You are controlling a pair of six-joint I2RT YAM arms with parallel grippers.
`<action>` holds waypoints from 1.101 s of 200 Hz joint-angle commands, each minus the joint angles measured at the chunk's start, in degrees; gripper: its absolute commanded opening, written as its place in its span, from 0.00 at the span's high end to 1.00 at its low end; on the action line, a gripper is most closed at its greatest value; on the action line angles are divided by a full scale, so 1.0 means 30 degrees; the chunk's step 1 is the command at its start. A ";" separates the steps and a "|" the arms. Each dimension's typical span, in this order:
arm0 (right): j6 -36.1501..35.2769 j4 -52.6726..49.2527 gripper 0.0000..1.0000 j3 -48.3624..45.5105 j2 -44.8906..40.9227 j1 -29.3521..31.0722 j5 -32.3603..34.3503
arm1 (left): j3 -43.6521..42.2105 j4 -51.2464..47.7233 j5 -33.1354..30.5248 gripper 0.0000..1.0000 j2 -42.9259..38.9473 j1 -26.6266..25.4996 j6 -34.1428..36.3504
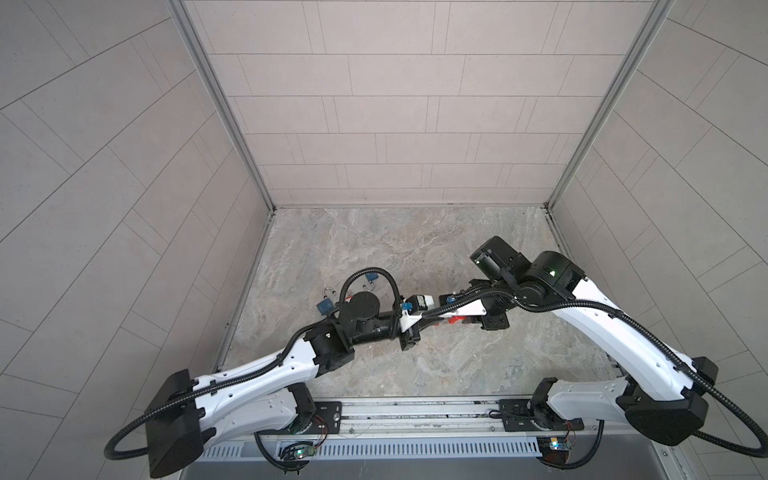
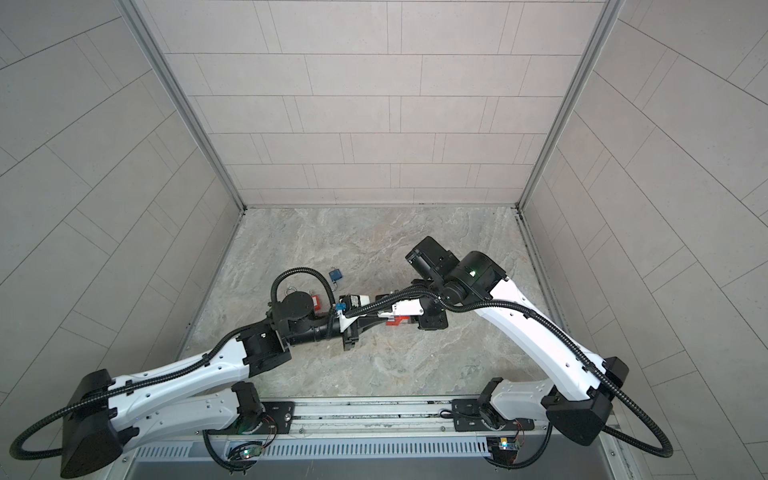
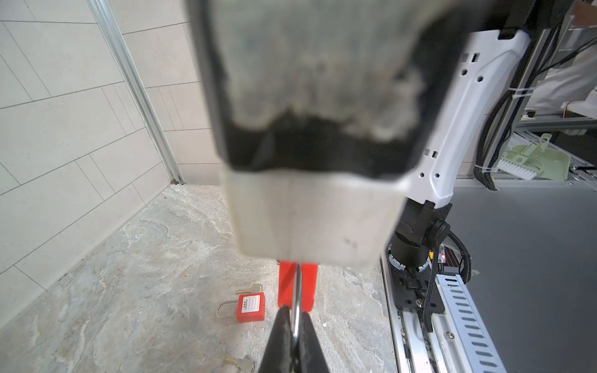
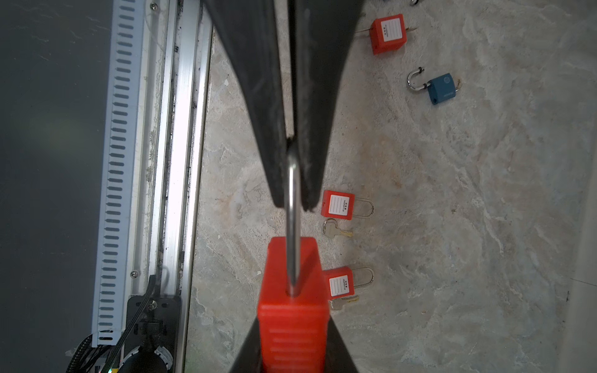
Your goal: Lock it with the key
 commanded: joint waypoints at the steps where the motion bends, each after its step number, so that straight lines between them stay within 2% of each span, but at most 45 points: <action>1: 0.0380 0.3607 0.81 0.1032 0.0110 0.0356 -0.2534 | -0.0167 0.2435 0.0465 1.00 0.0487 -0.0335 -0.1378; 31: 0.0322 0.1840 0.56 0.1679 -0.0147 0.0328 0.0072 | -0.0579 0.2910 -0.0797 1.00 -0.0397 -0.0328 -0.1684; 42: 0.0355 0.0964 0.41 0.1804 -0.0364 0.0287 0.0759 | -0.0693 0.3056 -0.1142 1.00 -0.0790 -0.0262 -0.1644; 53: 0.0611 0.0029 0.36 0.2030 -0.0518 0.0234 0.0825 | -0.0587 0.2823 -0.1047 1.00 -0.1014 -0.0166 -0.1543; 78: 0.1216 -0.1452 0.35 0.2831 -0.1016 -0.0285 0.1434 | -0.0484 0.2627 -0.0560 1.00 -0.1232 -0.0108 -0.1754; 110: 0.1481 -0.1505 0.38 0.2393 -0.2116 -0.1869 0.1267 | -0.0493 0.2570 0.0191 1.00 -0.1312 -0.0090 -0.2067; 140: 0.1602 -0.2700 0.47 0.2750 -0.1423 -0.2449 0.0690 | -0.0431 0.2513 0.0376 1.00 -0.1250 -0.0098 -0.2035; 161: 0.1644 -0.2554 0.63 0.2106 -0.1286 -0.2449 0.0798 | -0.0330 0.2648 0.0523 1.00 -0.1102 -0.0104 -0.2042; 220: 0.1684 -0.2494 0.63 0.0685 -0.1039 -0.2496 -0.0174 | 0.0023 0.2508 0.0903 1.00 -0.0912 -0.0119 -0.2009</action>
